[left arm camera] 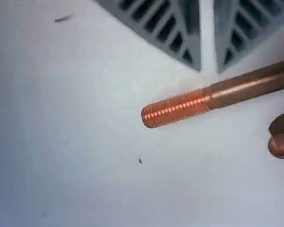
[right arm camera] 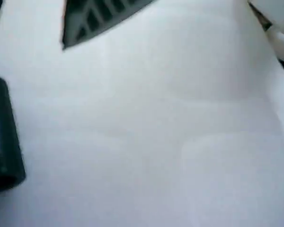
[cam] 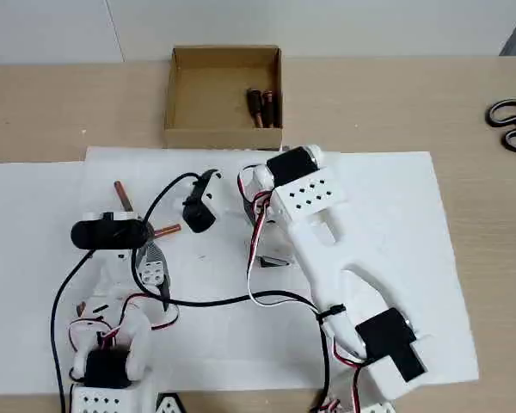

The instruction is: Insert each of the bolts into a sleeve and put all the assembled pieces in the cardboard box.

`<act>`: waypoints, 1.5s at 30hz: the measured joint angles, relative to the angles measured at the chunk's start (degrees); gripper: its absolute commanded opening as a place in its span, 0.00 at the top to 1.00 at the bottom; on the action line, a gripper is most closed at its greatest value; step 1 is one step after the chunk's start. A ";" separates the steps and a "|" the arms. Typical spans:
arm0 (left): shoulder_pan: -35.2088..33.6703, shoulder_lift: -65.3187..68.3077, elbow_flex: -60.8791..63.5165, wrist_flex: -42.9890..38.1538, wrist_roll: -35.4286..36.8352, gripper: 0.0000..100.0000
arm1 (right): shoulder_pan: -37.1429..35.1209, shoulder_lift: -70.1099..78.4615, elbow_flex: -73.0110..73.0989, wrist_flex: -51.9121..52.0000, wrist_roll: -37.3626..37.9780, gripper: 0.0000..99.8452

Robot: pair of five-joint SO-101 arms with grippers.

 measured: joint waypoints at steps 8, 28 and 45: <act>0.00 0.00 0.00 0.00 0.00 0.99 | -0.18 0.00 7.12 -7.03 0.26 0.91; 0.00 0.00 0.00 0.00 0.00 0.99 | 0.26 -2.20 20.31 -23.21 0.26 0.91; 0.00 0.00 0.00 0.00 0.00 0.99 | -1.32 -1.76 21.01 -21.89 0.35 0.91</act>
